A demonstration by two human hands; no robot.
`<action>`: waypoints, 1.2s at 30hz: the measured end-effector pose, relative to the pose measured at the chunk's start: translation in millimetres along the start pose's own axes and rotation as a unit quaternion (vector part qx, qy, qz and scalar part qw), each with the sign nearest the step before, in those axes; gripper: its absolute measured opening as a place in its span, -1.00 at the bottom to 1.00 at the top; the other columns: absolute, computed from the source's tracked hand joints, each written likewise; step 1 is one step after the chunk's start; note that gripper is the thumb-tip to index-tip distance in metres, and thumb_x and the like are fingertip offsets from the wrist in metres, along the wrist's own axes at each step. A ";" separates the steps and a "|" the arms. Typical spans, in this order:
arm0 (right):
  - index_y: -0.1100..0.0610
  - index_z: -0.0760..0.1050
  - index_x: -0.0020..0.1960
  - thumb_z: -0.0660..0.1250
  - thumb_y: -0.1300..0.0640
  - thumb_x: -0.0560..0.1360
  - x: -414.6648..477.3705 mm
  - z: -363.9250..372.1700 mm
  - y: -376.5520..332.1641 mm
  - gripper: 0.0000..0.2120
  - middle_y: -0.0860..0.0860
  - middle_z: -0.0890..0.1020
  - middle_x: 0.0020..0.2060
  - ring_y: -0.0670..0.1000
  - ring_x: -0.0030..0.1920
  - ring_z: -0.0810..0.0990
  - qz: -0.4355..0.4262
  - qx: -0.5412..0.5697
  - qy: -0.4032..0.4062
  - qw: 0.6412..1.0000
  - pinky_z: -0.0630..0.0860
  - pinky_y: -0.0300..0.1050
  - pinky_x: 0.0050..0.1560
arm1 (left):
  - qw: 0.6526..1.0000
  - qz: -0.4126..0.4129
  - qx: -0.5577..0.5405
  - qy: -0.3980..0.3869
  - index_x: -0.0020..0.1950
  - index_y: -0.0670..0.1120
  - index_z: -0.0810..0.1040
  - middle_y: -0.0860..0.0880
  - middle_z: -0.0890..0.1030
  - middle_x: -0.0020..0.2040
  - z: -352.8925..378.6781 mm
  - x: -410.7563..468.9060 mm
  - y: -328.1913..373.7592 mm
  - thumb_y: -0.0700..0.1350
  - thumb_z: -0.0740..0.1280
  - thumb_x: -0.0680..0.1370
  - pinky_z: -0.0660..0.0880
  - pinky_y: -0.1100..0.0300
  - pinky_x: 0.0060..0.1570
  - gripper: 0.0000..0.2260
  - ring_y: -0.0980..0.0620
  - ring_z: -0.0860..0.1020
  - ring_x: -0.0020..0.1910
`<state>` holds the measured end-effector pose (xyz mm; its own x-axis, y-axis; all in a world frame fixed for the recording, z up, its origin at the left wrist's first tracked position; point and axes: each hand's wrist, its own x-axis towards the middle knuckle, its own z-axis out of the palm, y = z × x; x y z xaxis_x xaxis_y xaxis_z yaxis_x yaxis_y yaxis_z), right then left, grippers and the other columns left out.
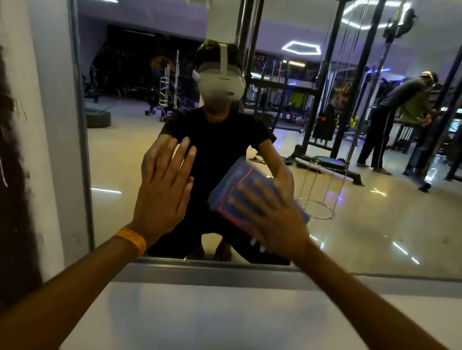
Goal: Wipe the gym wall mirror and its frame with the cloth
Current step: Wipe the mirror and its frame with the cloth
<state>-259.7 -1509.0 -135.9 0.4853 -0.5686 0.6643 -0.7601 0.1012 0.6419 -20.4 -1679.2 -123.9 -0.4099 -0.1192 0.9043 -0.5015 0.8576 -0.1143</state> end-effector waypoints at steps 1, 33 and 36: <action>0.02 0.17 0.64 0.04 -0.09 0.73 15.1 -10.5 13.1 -0.48 0.08 0.01 0.68 0.18 0.67 -0.06 0.061 0.015 0.028 0.998 -0.09 0.28 0.63 | 1.000 -0.005 -0.009 0.000 0.68 -0.18 0.06 -0.16 -0.01 0.70 -0.2 -2.7 -1.5 -0.03 0.05 0.71 0.06 -0.36 0.57 -0.45 -0.20 -0.01 0.68; 0.11 0.17 0.65 0.01 -0.19 0.71 -73.2 21.0 -9.2 -0.39 0.19 0.11 0.65 0.27 0.66 -0.04 0.425 0.017 0.128 0.896 -0.13 0.29 0.63 | 1.000 0.014 -0.002 0.021 0.69 -0.19 0.03 -0.14 -0.02 0.70 33.9 -38.1 48.3 0.02 0.07 0.71 -0.03 -0.27 0.62 -0.41 -0.15 -0.07 0.69; 0.03 0.24 0.64 0.02 -0.20 0.71 -88.8 38.3 -46.9 -0.43 0.13 0.16 0.65 0.19 0.67 -0.05 0.173 0.025 0.026 0.984 -0.09 0.28 0.62 | 0.999 0.007 0.011 0.038 0.69 -0.20 0.03 -0.17 0.00 0.70 38.9 -38.1 54.2 0.02 0.05 0.70 -0.06 -0.26 0.62 -0.40 -0.17 -0.05 0.68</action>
<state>-283.7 -1494.5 -239.7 0.2146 -0.4635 0.8597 -0.9032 0.2408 0.3553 -61.7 -1647.7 -180.5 -0.3594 -0.0682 0.9307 -0.5133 0.8474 -0.1361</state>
